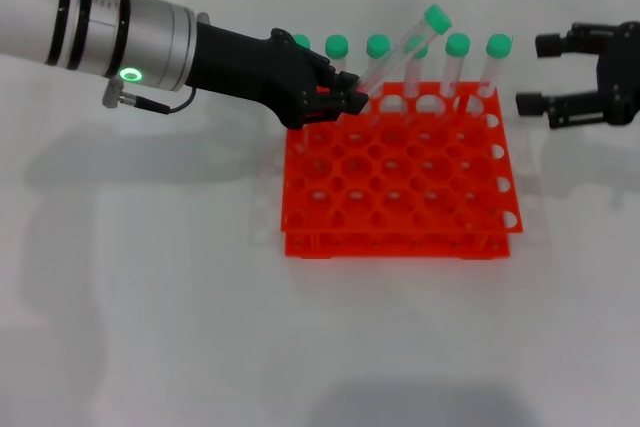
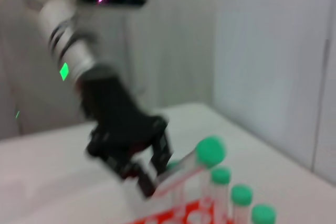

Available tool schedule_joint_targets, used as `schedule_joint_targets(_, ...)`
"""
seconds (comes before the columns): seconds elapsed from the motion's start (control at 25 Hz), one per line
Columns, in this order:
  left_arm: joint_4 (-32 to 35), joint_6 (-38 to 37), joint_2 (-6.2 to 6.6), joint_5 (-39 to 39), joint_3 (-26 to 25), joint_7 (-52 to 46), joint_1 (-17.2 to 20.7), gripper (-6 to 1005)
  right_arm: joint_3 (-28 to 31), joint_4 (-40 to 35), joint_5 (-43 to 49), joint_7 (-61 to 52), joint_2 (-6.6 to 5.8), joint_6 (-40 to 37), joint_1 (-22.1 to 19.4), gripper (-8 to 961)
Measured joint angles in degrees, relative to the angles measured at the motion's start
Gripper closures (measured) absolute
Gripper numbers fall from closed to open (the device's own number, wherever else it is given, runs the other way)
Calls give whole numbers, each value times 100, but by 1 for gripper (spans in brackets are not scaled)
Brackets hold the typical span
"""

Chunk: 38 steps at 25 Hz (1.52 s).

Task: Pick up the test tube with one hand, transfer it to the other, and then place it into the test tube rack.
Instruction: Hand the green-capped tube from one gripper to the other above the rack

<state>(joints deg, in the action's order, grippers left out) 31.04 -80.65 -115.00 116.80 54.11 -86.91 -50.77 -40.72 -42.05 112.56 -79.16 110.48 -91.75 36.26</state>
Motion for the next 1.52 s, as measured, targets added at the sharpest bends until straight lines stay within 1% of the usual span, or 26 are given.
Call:
schedule_joint_targets(0.12, -5, 0, -23, -95, -2, 171, 45, 773, 171, 298, -270, -105, -55, 25, 19, 85)
schedule_joint_targets(0.32, -11, 0, -29, -253, -1, 326, 99, 769, 197, 934, -844, -200, -168, 39, 28, 84)
schedule_joint_targets(0.44, -11, 0, -31, -262, 1, 345, 101, 768, 199, 1280, -1163, -213, -173, 39, 25, 84)
schedule_joint_targets(0.56, -11, 0, -31, -272, 3, 368, 103, 766, 200, 1494, -1373, -192, -138, 16, 19, 84)
schedule_joint_targets(0.6, -11, -1, -31, -285, 4, 383, 103, 765, 194, 1711, -1581, -136, -54, 4, 15, 84)
schedule_joint_targets(0.64, -11, -1, -31, -307, 3, 419, 103, 764, 194, 1767, -1632, -120, -21, 5, 14, 85)
schedule_joint_targets(0.68, -11, -1, -31, -329, 3, 440, 103, 764, 196, 1874, -1744, -76, 88, 12, 6, 85)
schedule_joint_targets(0.72, -11, -2, -32, -352, 5, 460, 102, 763, 199, 1899, -1778, -60, 119, 15, 2, 85)
schedule_joint_targets(0.8, -11, -3, -38, -385, 9, 495, 102, 762, 197, 1996, -1932, 16, 279, 34, -11, 85)
schedule_joint_targets(0.88, -11, -3, -41, -396, 9, 522, 103, 761, 198, 2083, -2017, 116, 415, 70, -18, 84)
schedule_joint_targets(0.92, -11, -3, -44, -398, 8, 535, 103, 760, 200, 2131, -2049, 167, 455, 85, -17, 84)
schedule_joint_targets(0.96, -11, -3, -51, -400, 9, 547, 104, 759, 195, 2266, -2152, 266, 483, 110, -8, 84)
schedule_joint_targets(1.12, -11, -3, -93, -400, 23, 608, 91, 757, 171, 2772, -2576, 664, 508, 123, 76, 85)
schedule_joint_targets(1.24, -11, -4, -96, -400, 23, 630, 92, 755, 161, 2951, -2813, 886, 544, 123, 93, 85)
schedule_joint_targets(1.36, -11, -3, -103, -400, 22, 654, 96, 753, 150, 3138, -2952, 1081, 550, 158, 135, 84)
schedule_joint_targets(1.52, -11, -4, -104, -400, 15, 659, 98, 751, 144, 3190, -2962, 1176, 558, 254, 171, 84)
